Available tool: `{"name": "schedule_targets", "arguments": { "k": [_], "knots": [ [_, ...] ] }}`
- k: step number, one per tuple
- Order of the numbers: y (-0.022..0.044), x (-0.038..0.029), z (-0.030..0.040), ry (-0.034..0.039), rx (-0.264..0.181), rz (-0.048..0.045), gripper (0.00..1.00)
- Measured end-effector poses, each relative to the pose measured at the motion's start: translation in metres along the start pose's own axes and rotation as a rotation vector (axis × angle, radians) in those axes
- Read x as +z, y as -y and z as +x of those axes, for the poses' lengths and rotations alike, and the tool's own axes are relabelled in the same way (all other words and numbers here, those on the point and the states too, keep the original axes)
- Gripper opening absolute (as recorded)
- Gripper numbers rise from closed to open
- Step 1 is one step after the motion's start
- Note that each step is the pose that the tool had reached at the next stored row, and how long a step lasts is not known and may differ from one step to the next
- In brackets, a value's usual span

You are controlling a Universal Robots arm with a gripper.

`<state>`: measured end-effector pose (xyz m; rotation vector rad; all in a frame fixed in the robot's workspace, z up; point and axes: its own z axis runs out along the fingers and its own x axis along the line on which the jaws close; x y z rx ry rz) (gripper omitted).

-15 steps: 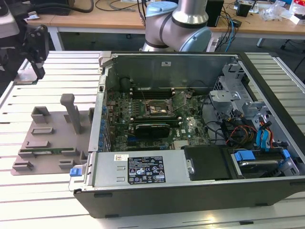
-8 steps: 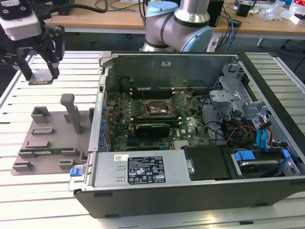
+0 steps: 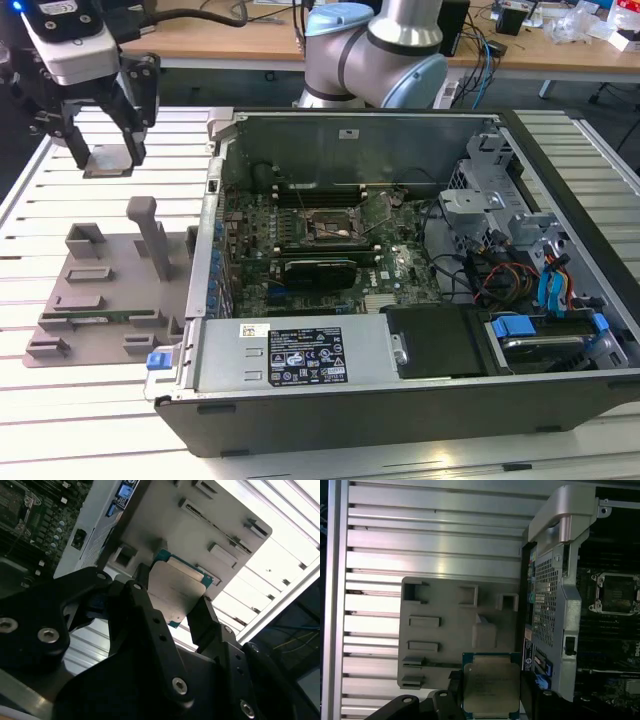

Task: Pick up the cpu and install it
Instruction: 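Pick up the cpu and move it towards the insertion slot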

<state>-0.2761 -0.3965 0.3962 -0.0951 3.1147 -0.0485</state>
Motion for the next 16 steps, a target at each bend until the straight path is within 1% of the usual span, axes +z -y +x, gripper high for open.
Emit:
{"name": "schedule_targets", "arguments": {
  "k": [5,7,8,10,14,16],
  "knots": [
    [0.0009,0.0004,-0.0155,-0.0002,0.000,0.0000,0.55],
    [0.0012,0.0005,-0.0203,-0.0004,0.000,0.0000,0.55],
    [0.0015,0.0006,-0.0245,-0.0005,0.000,0.0000,0.55],
    [0.0018,0.0007,-0.0297,-0.0008,0.000,0.0000,0.55],
    [0.0029,0.0014,-0.0488,-0.0013,0.000,-0.0001,0.55],
    [0.0034,0.0016,-0.0562,-0.0016,0.000,-0.0001,0.55]
  ]
}}
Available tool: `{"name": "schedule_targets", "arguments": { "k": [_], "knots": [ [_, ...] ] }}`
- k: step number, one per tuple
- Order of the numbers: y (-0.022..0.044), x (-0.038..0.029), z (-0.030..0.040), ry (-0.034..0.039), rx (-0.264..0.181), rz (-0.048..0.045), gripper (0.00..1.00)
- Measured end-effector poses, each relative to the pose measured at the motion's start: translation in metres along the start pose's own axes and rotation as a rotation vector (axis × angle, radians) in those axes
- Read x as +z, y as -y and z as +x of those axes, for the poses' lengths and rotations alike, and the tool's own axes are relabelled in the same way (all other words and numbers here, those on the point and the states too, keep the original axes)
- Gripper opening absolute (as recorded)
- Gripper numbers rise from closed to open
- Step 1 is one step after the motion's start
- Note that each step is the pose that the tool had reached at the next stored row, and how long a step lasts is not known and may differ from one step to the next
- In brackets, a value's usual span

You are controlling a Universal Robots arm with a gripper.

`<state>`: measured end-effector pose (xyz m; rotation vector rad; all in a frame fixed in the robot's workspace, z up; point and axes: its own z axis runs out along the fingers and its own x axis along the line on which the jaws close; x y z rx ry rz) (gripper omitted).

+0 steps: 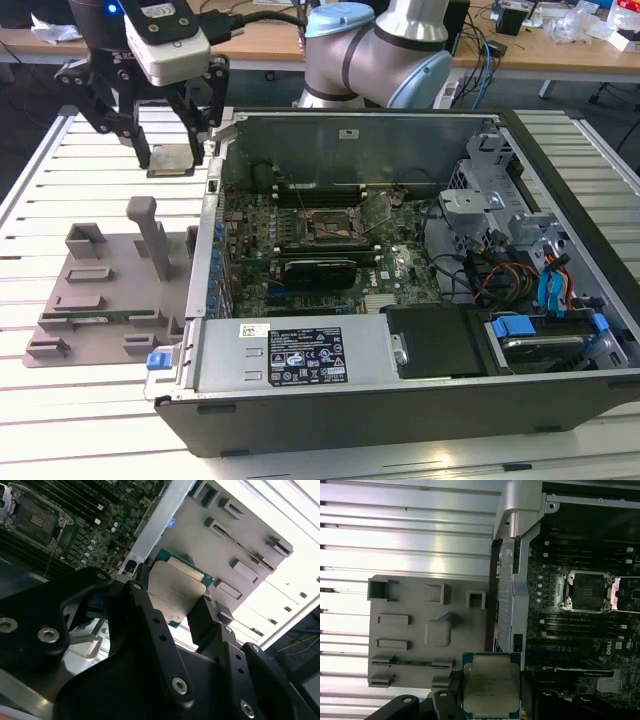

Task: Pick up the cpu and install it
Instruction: 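Pick up the cpu and move it towards the insertion slot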

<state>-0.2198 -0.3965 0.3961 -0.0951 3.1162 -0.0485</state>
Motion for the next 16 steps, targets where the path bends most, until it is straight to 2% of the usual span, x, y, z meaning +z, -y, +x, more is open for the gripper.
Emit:
{"name": "schedule_targets", "arguments": {
  "k": [8,11,16],
  "knots": [
    [0.0009,0.0005,-0.0152,-0.0002,0.000,0.0000,0.55],
    [0.0015,0.0008,-0.0243,-0.0004,0.000,-0.0001,0.55],
    [0.0020,0.0011,-0.0331,-0.0006,0.000,0.0000,0.55]
  ]
}}
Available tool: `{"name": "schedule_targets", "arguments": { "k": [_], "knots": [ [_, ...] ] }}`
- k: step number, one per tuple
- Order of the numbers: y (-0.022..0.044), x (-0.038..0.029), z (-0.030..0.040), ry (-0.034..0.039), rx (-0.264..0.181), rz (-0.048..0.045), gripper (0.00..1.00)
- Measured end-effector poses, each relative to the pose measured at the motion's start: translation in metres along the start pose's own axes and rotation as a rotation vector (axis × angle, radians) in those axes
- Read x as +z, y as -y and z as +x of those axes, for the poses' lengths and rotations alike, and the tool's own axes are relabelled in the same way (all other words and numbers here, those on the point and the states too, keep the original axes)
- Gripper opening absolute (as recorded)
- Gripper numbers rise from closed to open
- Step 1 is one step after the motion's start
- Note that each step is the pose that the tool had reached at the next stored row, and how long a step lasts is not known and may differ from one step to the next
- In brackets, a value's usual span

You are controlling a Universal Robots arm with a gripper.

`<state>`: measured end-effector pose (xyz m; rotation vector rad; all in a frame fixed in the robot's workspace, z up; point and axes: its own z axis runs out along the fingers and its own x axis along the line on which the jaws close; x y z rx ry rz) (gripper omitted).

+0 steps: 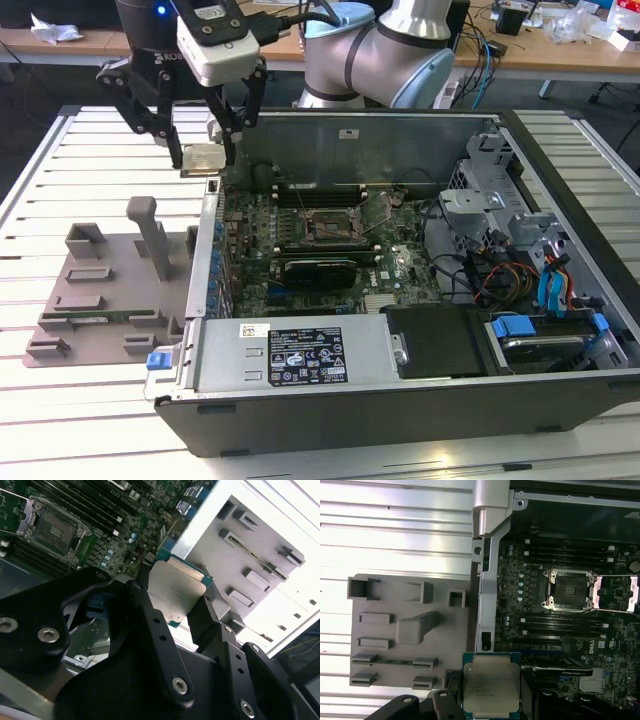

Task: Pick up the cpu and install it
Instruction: 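Pick up the cpu and move it towards the insertion slot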

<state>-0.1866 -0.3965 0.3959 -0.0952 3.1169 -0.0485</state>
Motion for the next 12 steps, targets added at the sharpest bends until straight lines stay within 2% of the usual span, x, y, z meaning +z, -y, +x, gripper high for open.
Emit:
{"name": "schedule_targets", "arguments": {
  "k": [9,12],
  "knots": [
    [0.0012,0.0007,-0.0205,-0.0002,0.000,-0.0001,0.55],
    [0.0018,0.0011,-0.0303,-0.0003,0.000,0.0000,0.55]
  ]
}}
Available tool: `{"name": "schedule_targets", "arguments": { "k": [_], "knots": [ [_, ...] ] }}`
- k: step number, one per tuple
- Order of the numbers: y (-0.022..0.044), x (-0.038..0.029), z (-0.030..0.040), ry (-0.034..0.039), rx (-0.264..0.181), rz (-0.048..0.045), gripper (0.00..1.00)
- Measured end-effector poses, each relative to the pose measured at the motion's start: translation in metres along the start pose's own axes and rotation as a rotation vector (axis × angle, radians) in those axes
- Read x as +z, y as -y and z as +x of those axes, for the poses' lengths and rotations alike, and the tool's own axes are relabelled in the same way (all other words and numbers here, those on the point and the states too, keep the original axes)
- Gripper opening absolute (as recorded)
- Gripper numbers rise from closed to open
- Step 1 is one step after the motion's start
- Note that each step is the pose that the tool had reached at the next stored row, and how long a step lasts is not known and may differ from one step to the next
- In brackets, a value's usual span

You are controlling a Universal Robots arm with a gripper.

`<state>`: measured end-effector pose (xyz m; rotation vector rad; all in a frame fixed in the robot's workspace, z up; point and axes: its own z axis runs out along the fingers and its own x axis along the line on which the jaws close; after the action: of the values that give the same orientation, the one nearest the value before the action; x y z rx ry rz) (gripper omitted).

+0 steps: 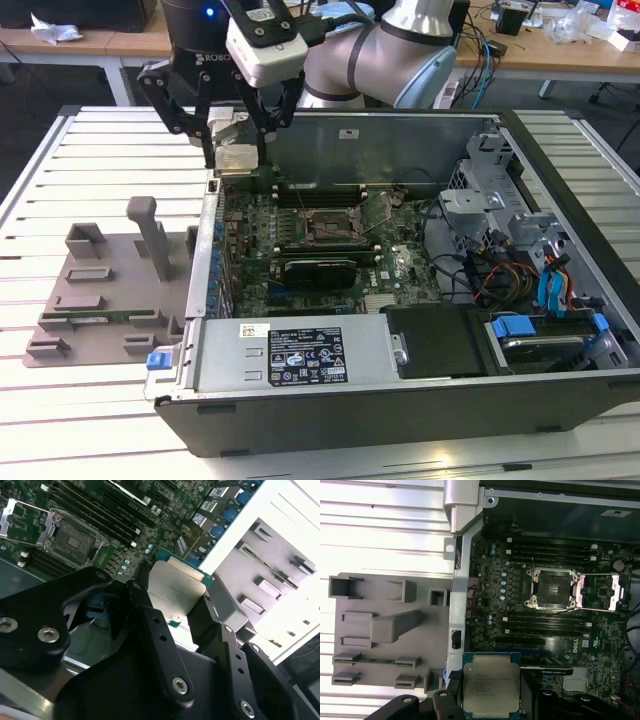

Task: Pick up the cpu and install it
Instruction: 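Pick up the cpu and move it towards the insertion slot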

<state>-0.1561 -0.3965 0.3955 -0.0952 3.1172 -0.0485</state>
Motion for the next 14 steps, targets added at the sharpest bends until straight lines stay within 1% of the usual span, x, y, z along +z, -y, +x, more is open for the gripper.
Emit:
{"name": "schedule_targets", "arguments": {
  "k": [3,7,10,13,14],
  "knots": [
    [0.0005,0.0003,-0.0077,-0.0001,0.000,0.0000,0.55],
    [0.0008,0.0005,-0.0134,-0.0002,0.000,0.0000,0.55],
    [0.0014,0.0010,-0.0229,-0.0003,0.000,0.0000,0.55],
    [0.0017,0.0012,-0.0288,-0.0003,0.000,0.0000,0.55],
    [0.0026,0.0023,-0.0438,-0.0005,0.000,0.0000,0.55]
  ]
}}
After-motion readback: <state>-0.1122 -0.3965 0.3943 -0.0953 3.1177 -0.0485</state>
